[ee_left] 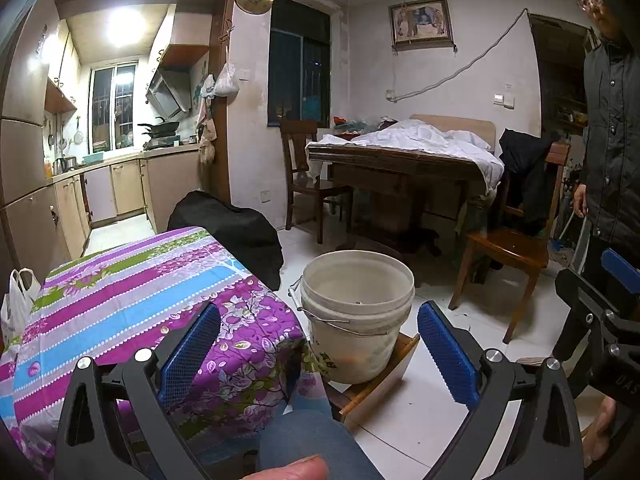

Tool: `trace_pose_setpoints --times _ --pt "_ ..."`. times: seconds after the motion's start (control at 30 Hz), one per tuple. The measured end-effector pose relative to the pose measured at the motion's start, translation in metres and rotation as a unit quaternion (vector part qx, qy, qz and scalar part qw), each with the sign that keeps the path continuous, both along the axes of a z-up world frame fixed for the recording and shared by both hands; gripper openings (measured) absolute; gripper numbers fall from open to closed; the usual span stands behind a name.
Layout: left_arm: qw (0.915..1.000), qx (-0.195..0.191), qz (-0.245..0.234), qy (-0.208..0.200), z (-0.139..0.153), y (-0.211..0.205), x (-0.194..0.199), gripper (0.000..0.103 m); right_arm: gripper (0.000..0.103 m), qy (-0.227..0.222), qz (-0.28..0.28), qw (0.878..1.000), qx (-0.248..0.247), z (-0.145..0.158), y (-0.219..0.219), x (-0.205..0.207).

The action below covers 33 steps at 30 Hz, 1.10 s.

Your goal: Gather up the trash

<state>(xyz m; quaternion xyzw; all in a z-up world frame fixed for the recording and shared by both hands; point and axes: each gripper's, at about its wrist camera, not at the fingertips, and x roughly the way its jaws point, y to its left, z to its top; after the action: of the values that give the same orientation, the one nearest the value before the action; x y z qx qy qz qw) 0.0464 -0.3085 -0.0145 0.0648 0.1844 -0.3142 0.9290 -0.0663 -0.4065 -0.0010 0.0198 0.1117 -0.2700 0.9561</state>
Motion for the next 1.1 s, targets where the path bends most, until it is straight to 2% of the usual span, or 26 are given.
trace_pose_setpoints --times 0.47,0.6,0.8,1.1 --pt "1.0000 -0.003 -0.006 -0.005 -0.001 0.002 -0.005 0.098 0.098 0.001 0.003 1.000 -0.004 -0.001 0.001 0.000" --pt "0.9996 -0.014 -0.013 -0.021 0.001 0.005 -0.010 0.098 0.098 -0.001 0.005 1.000 -0.004 -0.001 0.000 -0.002" --pt "0.9963 -0.052 -0.013 -0.068 0.007 0.012 -0.022 0.098 0.098 -0.012 -0.001 1.000 -0.002 -0.002 -0.003 -0.005" --pt "0.9949 -0.049 -0.013 -0.087 0.006 0.011 -0.028 0.098 0.098 -0.014 0.001 1.000 0.000 -0.003 -0.003 -0.003"
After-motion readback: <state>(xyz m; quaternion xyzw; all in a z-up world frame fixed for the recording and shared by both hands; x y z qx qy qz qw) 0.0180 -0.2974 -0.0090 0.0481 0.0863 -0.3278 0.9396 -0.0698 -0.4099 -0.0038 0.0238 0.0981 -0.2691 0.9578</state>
